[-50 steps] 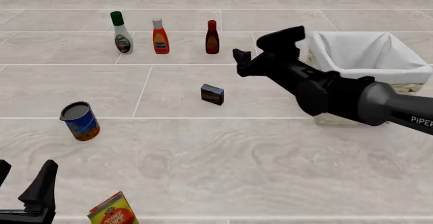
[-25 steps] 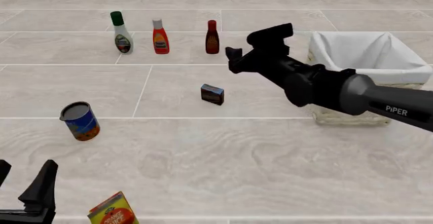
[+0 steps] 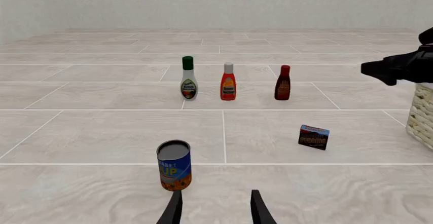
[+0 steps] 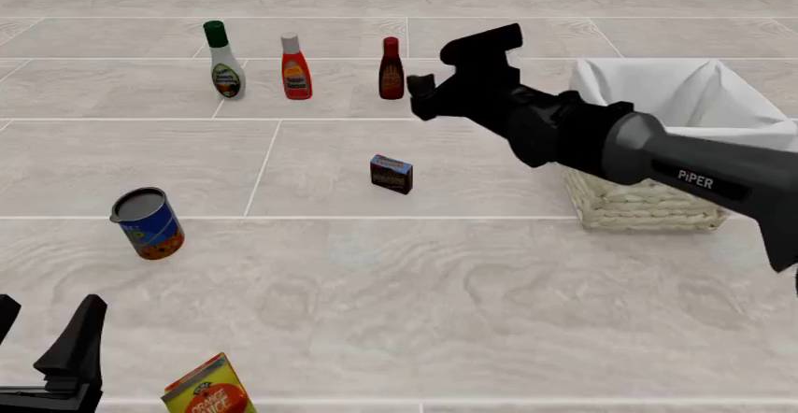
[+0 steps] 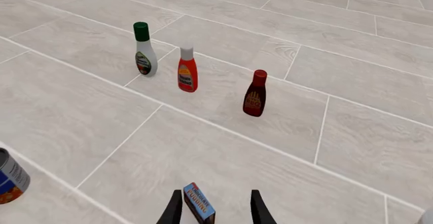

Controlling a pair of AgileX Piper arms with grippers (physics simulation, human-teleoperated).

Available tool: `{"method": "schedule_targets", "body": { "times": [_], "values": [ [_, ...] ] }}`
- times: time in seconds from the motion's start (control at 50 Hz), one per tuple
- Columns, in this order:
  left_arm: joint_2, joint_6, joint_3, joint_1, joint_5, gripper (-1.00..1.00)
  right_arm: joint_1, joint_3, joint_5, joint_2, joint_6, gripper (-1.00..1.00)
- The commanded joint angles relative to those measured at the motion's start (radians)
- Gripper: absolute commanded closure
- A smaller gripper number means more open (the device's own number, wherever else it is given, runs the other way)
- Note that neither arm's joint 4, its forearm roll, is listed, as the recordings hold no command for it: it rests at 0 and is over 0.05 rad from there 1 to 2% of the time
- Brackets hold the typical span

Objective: Pick the chocolate pudding and place it in the basket.

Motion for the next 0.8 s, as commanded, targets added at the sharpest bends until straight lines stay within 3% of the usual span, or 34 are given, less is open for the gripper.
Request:
{"method": "schedule_targets", "body": {
  "times": [0.02,0.56,0.8],
  "values": [
    [0.0,0.0,0.0,0.0,0.0,-1.0,-0.002,-0.104,0.094,0.042,-0.004,-1.0],
    [0.0,0.0,0.0,0.0,0.0,-1.0,0.016,-0.355,0.351,0.152,0.063,-1.0],
    [0.0,0.0,0.0,0.0,0.0,-1.0,0.025,-0.505,0.497,0.208,0.008,-1.0]
  ]
}}
